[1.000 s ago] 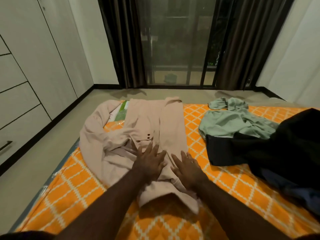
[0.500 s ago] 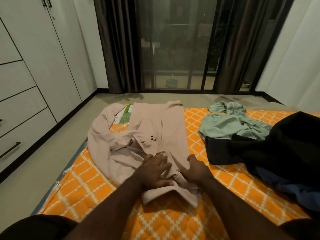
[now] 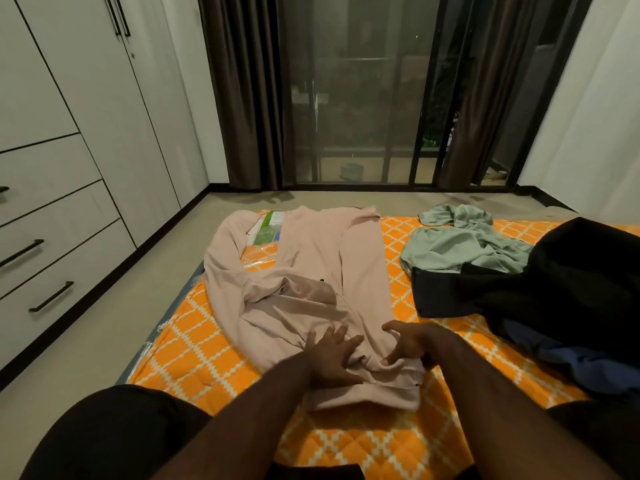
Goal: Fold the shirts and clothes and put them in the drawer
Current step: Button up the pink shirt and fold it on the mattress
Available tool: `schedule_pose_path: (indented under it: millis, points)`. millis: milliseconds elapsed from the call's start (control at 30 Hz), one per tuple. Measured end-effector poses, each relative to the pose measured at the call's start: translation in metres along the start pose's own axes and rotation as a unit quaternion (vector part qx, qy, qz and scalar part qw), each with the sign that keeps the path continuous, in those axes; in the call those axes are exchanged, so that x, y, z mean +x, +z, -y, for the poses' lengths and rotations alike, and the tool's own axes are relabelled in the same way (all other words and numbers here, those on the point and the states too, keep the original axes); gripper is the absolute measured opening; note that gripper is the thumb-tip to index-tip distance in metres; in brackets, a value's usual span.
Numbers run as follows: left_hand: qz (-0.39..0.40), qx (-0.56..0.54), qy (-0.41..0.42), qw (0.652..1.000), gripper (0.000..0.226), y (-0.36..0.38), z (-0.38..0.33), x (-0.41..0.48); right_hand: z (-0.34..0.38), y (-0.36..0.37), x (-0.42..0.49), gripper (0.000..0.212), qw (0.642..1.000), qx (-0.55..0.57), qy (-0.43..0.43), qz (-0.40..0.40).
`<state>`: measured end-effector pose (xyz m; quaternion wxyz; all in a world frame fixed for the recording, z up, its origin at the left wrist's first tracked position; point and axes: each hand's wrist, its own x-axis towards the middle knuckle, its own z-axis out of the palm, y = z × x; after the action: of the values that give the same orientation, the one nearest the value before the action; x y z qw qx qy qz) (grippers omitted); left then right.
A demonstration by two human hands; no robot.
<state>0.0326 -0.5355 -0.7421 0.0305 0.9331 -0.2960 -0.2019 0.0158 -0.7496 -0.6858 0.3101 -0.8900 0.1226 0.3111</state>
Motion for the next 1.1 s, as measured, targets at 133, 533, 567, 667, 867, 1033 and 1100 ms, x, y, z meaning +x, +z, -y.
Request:
schedule_pose_path:
  millis: [133,533,567,667,867,1033,1100]
  points:
    - [-0.009,0.019,0.012,1.0,0.09,-0.016,-0.005,-0.012,-0.002,-0.001,-0.006,0.102,0.999,-0.04,-0.007,-0.003]
    - [-0.131,-0.069,0.019,0.989,0.043,-0.128,0.021,0.046,0.036,-0.051,0.06,0.045,0.969,-0.016,-0.089,-0.229]
    - [-0.133,-0.051,0.014,0.99,0.043,-0.139,0.025,0.062,0.042,-0.059,0.073,0.043,0.966,-0.027,-0.098,-0.237]
    - [-0.132,-0.004,0.001,0.991,0.045,-0.166,0.038,0.115,0.057,-0.086,0.117,0.048,0.955,-0.079,-0.094,-0.271]
    - [-0.117,0.032,-0.012,0.993,0.046,-0.194,0.078,0.26,0.088,-0.163,0.247,0.045,0.944,-0.158,-0.083,-0.277]
    - [-0.089,0.055,-0.006,0.995,0.049,-0.204,0.098,0.368,0.089,-0.221,0.36,0.045,0.94,-0.206,-0.097,-0.254]
    - [-0.062,0.032,-0.001,0.998,0.063,-0.218,0.101,0.398,0.084,-0.238,0.395,0.049,0.937,-0.229,-0.103,-0.242]
